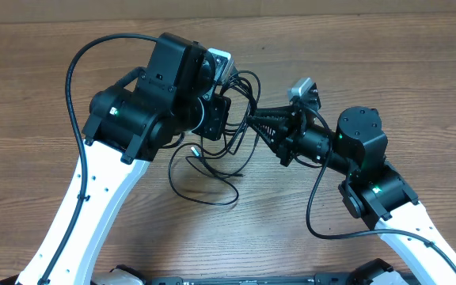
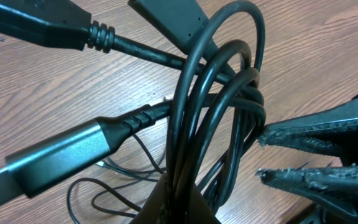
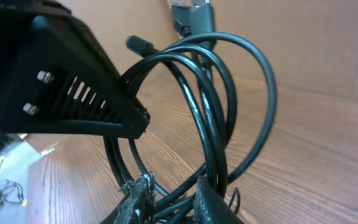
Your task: Untangle cables
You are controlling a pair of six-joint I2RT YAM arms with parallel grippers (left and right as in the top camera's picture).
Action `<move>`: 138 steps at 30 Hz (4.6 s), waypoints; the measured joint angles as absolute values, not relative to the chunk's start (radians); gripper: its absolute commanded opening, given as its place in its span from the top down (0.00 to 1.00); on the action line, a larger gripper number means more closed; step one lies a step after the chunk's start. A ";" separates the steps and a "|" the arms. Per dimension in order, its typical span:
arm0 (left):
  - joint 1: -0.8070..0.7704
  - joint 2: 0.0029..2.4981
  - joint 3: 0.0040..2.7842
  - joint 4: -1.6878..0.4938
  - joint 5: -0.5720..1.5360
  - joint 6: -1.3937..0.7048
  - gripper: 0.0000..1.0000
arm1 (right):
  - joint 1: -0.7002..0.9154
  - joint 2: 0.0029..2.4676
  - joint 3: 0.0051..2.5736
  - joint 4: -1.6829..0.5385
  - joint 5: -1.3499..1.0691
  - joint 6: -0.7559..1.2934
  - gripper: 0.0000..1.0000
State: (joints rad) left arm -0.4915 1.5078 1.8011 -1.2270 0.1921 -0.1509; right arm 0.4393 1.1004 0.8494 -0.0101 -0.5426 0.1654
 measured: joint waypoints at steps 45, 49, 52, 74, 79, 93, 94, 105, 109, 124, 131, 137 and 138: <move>-0.492 1.508 1.801 -1.219 0.261 -0.243 0.96 | 0.432 1.133 0.849 -0.027 -0.544 0.052 0.96; -0.492 1.508 1.801 -1.195 0.208 -0.305 0.96 | 0.430 1.133 0.849 -0.061 -0.632 0.033 0.96; -0.492 1.508 1.801 -1.172 0.170 -0.367 0.96 | 0.430 1.133 0.849 -0.101 -0.711 0.010 0.96; -0.482 1.508 1.801 -1.318 -0.179 -0.949 0.96 | 0.434 1.134 0.849 -0.094 -0.760 0.080 0.93; -0.467 1.508 1.801 -1.323 -0.218 -0.995 0.96 | 0.439 1.134 0.849 -0.121 -0.611 0.206 0.84; -0.462 1.453 1.865 -1.252 -0.244 -0.607 0.96 | 0.439 1.134 0.849 -0.289 -0.310 0.383 0.58; -0.462 1.443 1.876 -1.247 -0.245 -0.578 0.96 | 0.439 1.134 0.849 -0.289 -0.307 0.384 0.58; -0.462 1.291 1.946 -1.252 -0.410 -0.117 0.96 | 0.439 1.134 0.849 -0.289 -0.297 0.392 0.58; -0.462 1.316 1.946 -1.327 -0.556 -0.070 0.96 | 0.439 1.134 0.849 -0.289 -0.295 0.392 0.58; -0.462 1.470 1.932 -1.418 -0.272 -0.067 0.95 | 0.420 1.134 0.849 -0.289 -0.225 0.393 0.51; -0.463 1.632 1.839 -1.419 -0.009 -0.060 0.24 | 0.264 1.134 0.849 -0.298 -0.199 0.393 0.41; -0.478 1.725 1.818 -1.373 0.089 -0.060 0.18 | 0.139 1.134 0.849 -0.311 -0.265 0.394 0.28; -0.479 1.724 1.818 -1.355 0.098 -0.060 0.17 | 0.126 1.134 0.849 -0.323 -0.277 0.391 0.21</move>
